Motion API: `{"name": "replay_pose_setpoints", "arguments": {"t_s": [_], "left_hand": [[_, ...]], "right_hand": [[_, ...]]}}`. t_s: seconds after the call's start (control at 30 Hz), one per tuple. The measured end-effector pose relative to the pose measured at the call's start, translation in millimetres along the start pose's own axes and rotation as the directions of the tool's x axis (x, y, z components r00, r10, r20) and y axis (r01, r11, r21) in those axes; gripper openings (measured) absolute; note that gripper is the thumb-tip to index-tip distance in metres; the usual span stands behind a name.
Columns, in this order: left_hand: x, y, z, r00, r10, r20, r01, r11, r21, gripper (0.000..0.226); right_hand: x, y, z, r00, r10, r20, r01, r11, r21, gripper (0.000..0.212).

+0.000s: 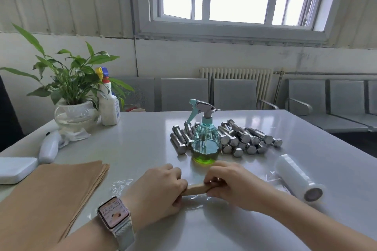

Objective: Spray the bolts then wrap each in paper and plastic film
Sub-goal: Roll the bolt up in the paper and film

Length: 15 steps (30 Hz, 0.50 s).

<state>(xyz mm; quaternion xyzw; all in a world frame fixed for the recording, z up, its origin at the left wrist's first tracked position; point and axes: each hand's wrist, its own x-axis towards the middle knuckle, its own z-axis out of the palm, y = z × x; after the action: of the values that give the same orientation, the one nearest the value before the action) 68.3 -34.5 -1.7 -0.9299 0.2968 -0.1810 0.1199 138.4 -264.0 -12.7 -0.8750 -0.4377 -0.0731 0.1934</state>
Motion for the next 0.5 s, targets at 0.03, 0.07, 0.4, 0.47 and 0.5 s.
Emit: {"name": "replay_pose_setpoints", "arguments": {"t_s": [0.03,0.07,0.4,0.47,0.5], "left_hand": [[0,0,4,1.000,0.006,0.005,-0.006,1.000,-0.003,0.017],[0,0,6,1.000,0.007,0.008,-0.007,1.000,-0.018,0.016],[-38,-20,-3,0.898,-0.404,-0.174,0.271,0.819,-0.505,0.006],[-37,-16,-9,0.920,-0.336,-0.201,0.251,0.900,-0.356,0.016],[-35,-15,-8,0.938,-0.296,-0.182,0.234,0.925,-0.300,0.013]], "right_hand": [[-3,1,4,1.000,-0.009,-0.016,0.009,1.000,-0.012,0.013],[-5,1,7,0.999,-0.011,-0.032,0.010,1.000,-0.022,0.012],[-16,2,28,0.979,0.046,-0.198,-0.049,0.999,-0.008,0.012],[-16,1,28,0.979,0.055,-0.197,-0.057,0.998,-0.008,0.012],[-16,1,28,0.978,0.058,-0.199,-0.060,0.998,-0.007,0.012]]}}
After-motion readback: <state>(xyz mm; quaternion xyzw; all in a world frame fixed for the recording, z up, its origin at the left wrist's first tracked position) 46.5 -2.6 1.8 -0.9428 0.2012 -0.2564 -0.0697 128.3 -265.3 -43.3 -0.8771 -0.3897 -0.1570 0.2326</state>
